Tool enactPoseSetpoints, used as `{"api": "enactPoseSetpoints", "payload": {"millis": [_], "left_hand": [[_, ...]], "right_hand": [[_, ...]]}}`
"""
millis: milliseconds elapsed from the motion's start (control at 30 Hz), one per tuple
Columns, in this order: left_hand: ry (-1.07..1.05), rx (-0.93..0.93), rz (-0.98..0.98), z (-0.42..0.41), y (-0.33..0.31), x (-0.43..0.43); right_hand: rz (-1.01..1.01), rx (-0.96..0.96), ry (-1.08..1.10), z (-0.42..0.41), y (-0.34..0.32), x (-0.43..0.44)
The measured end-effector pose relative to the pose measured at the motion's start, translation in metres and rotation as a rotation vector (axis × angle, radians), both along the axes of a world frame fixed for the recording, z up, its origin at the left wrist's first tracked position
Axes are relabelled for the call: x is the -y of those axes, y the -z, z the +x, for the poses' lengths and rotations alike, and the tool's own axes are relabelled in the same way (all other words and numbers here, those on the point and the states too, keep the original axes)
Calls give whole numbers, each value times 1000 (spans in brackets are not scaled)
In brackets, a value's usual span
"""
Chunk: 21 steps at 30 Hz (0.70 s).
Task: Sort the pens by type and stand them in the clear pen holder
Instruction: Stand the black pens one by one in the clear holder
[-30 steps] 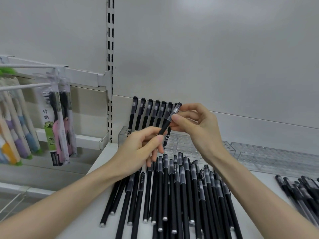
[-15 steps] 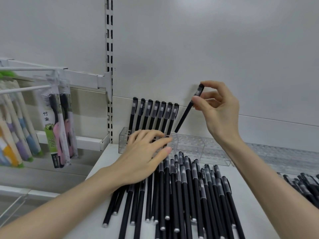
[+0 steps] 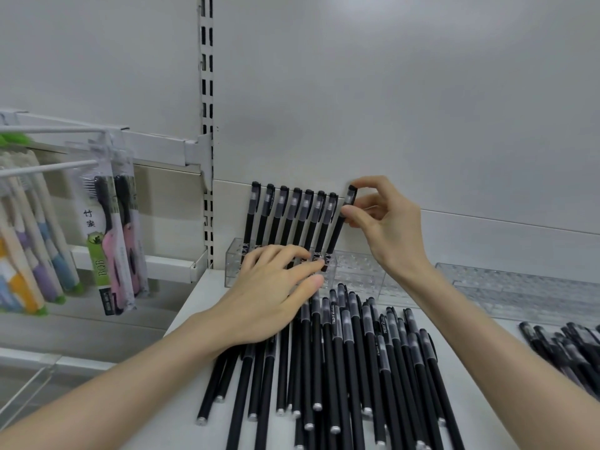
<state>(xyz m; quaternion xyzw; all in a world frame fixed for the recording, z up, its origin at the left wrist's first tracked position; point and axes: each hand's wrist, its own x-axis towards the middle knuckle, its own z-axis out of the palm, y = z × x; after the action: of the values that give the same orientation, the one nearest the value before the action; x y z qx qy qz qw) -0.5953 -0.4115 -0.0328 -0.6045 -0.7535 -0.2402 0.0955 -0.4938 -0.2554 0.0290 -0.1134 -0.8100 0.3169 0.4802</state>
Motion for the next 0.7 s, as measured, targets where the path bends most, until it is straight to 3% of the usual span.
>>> {"api": "enactPoseSetpoints", "payload": {"millis": [300,700], "left_hand": [[-4,5,-12,2,0,0],[-51,-10,31,7,-2,-2]], "right_hand": [[36,125,10,-2,-2,-1],[151,155,123,5,6,3]]}}
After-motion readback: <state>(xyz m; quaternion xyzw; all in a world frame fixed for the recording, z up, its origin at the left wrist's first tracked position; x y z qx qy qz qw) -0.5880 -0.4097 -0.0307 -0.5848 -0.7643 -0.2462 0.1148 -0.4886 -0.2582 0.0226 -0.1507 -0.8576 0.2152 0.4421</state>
